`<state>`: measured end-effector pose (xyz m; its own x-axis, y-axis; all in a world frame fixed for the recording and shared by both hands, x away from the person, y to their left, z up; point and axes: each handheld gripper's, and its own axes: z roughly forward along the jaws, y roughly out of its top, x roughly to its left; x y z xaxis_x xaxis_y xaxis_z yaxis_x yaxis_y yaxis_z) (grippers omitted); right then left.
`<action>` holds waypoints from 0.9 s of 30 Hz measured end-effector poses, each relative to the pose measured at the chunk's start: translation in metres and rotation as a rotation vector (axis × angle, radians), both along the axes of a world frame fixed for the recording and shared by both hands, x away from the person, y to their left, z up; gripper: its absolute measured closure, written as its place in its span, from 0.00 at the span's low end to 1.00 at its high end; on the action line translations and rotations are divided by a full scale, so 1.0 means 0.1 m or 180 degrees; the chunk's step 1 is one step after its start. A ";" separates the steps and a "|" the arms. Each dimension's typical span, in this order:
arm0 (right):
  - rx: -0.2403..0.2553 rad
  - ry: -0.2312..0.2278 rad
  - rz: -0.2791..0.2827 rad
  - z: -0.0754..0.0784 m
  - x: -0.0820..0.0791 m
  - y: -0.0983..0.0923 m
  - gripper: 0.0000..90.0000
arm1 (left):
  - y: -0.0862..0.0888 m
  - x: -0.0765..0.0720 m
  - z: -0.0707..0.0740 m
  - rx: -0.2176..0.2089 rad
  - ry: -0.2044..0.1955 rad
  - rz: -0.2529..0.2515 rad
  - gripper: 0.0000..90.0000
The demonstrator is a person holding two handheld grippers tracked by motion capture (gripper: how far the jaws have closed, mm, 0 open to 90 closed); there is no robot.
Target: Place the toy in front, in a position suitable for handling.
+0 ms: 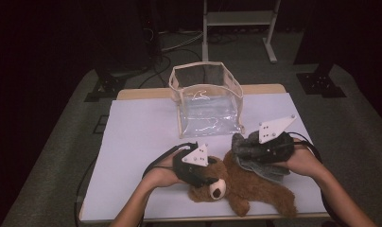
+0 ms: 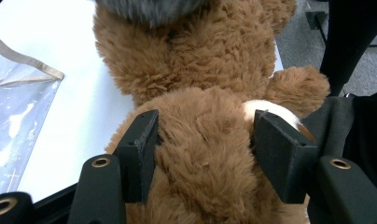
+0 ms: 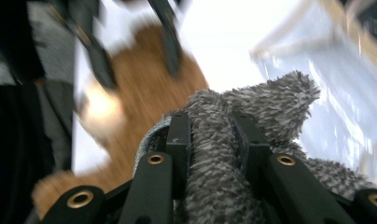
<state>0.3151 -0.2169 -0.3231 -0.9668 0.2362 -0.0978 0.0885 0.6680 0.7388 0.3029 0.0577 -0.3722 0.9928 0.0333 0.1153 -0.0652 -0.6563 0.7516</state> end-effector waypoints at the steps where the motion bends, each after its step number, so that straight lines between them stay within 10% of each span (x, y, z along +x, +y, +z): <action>1: -0.0033 0.0047 -0.0072 -0.07 0.02 -0.06 0.79 | 0.00 0.00 0.00 -0.0016 0.0004 0.0008 0.46; 5: 0.0185 0.0160 -0.0206 -0.16 0.04 -0.23 0.79 | -0.03 0.01 0.00 0.0006 0.0003 -0.0010 0.46; 17: 0.0005 0.0058 0.0142 -0.15 -0.02 0.26 0.78 | -0.03 0.00 0.00 0.0008 0.0009 -0.0007 0.46; 27: 0.0082 0.0096 -0.0086 -0.23 0.02 0.00 0.78 | -0.05 0.00 0.00 0.0015 0.0007 -0.0016 0.46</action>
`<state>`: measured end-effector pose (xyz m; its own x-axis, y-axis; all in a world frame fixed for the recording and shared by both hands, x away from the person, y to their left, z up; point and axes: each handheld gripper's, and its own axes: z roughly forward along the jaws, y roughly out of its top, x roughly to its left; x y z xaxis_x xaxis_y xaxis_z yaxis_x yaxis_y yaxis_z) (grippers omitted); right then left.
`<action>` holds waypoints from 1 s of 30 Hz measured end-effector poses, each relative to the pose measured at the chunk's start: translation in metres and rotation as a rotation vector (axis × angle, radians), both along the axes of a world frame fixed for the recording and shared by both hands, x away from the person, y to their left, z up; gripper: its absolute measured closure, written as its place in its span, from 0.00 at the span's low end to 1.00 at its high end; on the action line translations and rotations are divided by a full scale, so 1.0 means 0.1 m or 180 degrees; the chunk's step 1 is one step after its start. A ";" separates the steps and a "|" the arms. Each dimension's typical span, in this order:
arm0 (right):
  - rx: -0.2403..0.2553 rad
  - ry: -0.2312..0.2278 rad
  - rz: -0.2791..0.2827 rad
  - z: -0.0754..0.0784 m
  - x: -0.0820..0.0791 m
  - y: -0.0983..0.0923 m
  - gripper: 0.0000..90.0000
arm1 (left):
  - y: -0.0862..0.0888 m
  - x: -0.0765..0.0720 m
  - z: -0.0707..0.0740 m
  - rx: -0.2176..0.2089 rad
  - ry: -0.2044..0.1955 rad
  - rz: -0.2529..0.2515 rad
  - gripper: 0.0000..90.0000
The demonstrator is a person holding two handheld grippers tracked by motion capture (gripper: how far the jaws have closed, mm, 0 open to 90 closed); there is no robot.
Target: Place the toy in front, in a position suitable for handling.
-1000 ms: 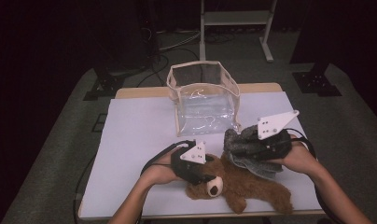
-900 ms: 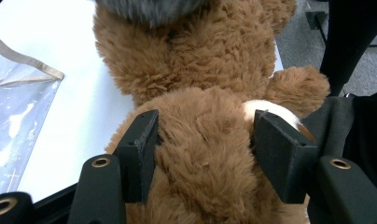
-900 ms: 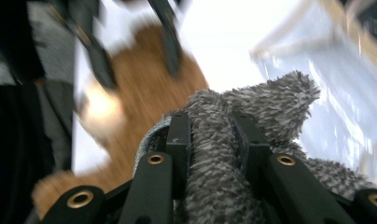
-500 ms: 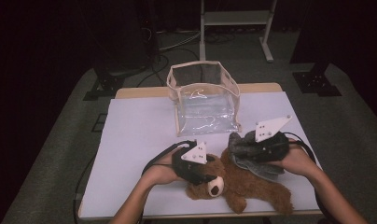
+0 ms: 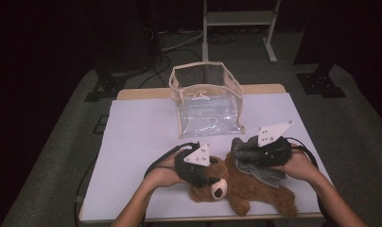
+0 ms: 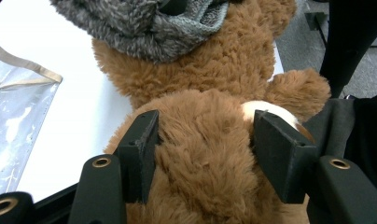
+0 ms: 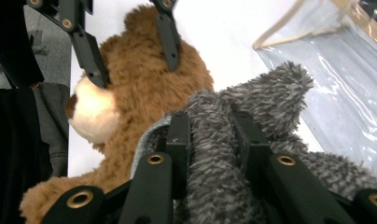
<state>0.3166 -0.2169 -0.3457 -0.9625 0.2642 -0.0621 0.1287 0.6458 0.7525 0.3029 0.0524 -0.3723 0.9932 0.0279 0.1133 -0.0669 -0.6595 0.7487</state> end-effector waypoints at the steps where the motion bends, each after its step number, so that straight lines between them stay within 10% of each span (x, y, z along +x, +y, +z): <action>1: -0.0013 -0.0015 0.0028 0.01 -0.01 0.04 0.78 | 0.00 0.00 0.00 0.0006 0.0000 -0.0002 0.46; 8: -0.0131 -0.0075 0.0219 -0.03 -0.06 0.29 0.78 | 0.02 0.00 -0.01 -0.0016 0.0013 0.0006 0.46; 22: 0.0164 0.0001 -0.0247 -0.07 -0.07 -0.35 0.78 | 0.01 0.00 0.00 0.0001 -0.0002 0.0008 0.46; 30: 0.0245 -0.0145 -0.0067 0.05 -0.05 -0.08 0.78 | -0.01 0.01 0.01 0.0039 -0.0009 0.0001 0.46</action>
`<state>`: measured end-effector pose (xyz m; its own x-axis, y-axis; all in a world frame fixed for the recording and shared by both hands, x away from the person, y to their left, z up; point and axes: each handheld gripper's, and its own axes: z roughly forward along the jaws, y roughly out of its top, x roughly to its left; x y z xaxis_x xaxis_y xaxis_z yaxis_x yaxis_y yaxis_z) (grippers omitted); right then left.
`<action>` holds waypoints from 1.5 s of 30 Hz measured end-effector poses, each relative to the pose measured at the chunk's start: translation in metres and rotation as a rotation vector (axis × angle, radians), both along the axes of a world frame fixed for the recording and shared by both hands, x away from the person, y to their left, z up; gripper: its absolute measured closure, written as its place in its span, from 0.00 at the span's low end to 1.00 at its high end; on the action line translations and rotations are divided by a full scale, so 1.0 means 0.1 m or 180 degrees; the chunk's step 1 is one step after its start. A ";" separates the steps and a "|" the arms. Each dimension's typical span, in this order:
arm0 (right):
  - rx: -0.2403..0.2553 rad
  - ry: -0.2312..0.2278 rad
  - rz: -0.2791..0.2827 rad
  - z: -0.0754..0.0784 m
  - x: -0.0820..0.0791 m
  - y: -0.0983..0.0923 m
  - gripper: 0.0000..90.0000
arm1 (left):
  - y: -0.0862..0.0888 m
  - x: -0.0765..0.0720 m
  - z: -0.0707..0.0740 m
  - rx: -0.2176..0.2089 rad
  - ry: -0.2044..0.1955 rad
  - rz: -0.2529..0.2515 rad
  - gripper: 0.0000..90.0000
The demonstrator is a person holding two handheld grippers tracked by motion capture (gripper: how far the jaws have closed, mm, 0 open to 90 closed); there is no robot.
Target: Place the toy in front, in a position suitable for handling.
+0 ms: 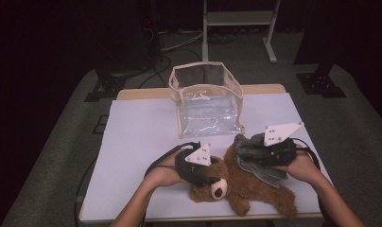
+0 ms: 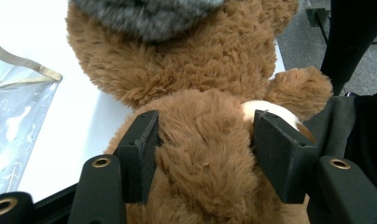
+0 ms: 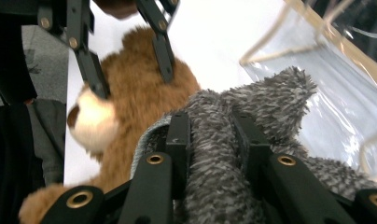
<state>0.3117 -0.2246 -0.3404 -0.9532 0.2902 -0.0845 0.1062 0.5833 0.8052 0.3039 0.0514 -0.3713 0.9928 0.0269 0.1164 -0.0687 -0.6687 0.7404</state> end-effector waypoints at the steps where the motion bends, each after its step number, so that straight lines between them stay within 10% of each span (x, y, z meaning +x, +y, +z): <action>1: -0.0017 -0.0009 0.0014 0.00 0.01 0.05 0.78 | 0.00 0.00 0.00 0.0000 -0.0003 -0.0002 0.46; 13: 0.0008 0.0153 -0.0369 -0.15 0.14 -0.27 0.78 | 0.00 0.00 0.00 0.0002 0.0001 -0.0006 0.46; 23: 0.0039 0.0121 -0.0169 -0.11 0.09 -0.13 0.78 | 0.02 0.01 -0.01 -0.0021 0.0024 -0.0004 0.46; 33: 0.0316 0.0225 -0.0530 -0.25 -0.07 -0.71 0.78 | 0.01 0.03 -0.01 -0.0035 0.0016 -0.0005 0.46; 41: 0.0263 0.0075 -0.0114 -0.18 -0.21 -0.33 0.78 | 0.03 0.06 0.02 0.0014 -0.0030 0.0026 0.45; 45: 0.0220 0.0095 -0.0211 -0.24 -0.15 -0.38 0.78 | 0.13 0.05 0.12 0.0010 -0.0192 0.0060 0.42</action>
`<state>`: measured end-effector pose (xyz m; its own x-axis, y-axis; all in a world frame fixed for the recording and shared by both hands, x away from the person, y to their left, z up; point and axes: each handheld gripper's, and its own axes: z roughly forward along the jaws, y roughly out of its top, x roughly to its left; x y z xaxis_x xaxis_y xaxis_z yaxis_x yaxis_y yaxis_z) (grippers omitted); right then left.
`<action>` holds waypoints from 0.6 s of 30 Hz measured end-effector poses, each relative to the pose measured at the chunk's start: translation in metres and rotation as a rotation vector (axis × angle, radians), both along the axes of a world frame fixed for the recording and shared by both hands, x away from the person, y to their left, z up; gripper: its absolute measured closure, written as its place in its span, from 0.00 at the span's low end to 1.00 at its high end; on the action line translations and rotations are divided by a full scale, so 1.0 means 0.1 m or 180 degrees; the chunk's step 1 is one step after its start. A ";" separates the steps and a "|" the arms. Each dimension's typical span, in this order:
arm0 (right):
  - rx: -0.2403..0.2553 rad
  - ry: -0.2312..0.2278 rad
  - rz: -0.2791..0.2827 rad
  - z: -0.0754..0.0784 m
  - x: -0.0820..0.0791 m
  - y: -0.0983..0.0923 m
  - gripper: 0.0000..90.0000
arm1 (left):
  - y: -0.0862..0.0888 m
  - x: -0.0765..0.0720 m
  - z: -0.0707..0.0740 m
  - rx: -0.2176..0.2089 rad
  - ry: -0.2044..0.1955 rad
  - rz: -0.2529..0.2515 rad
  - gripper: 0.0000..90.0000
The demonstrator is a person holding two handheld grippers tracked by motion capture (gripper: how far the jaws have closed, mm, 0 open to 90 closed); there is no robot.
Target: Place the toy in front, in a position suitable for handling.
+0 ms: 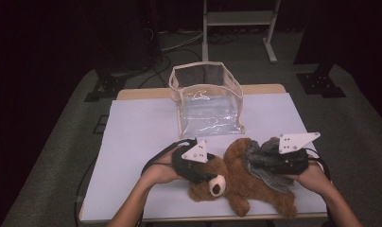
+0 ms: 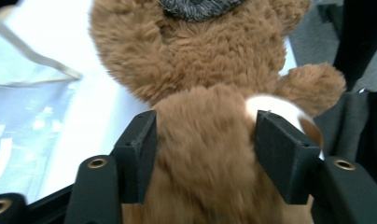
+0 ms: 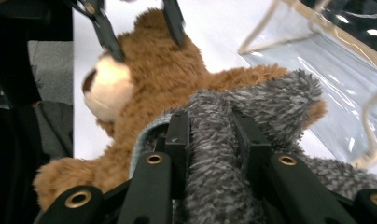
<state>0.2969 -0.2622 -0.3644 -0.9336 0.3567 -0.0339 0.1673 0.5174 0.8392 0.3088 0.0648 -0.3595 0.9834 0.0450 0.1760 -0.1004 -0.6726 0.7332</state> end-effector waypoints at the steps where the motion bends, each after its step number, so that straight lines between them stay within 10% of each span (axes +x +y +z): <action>1: -0.0010 -0.0007 -0.0038 -0.01 0.01 -0.02 0.78 | 0.05 0.00 0.04 -0.0018 -0.0018 -0.0013 0.42; 10: 0.0116 0.0076 -0.0336 -0.11 0.15 -0.25 0.78 | 0.25 -0.07 -0.06 0.0042 -0.0011 -0.0013 0.42; 18: 0.0105 -0.0175 -0.0103 0.14 -0.06 -0.01 0.78 | 0.18 0.05 -0.26 -0.0015 -0.0005 0.0123 0.44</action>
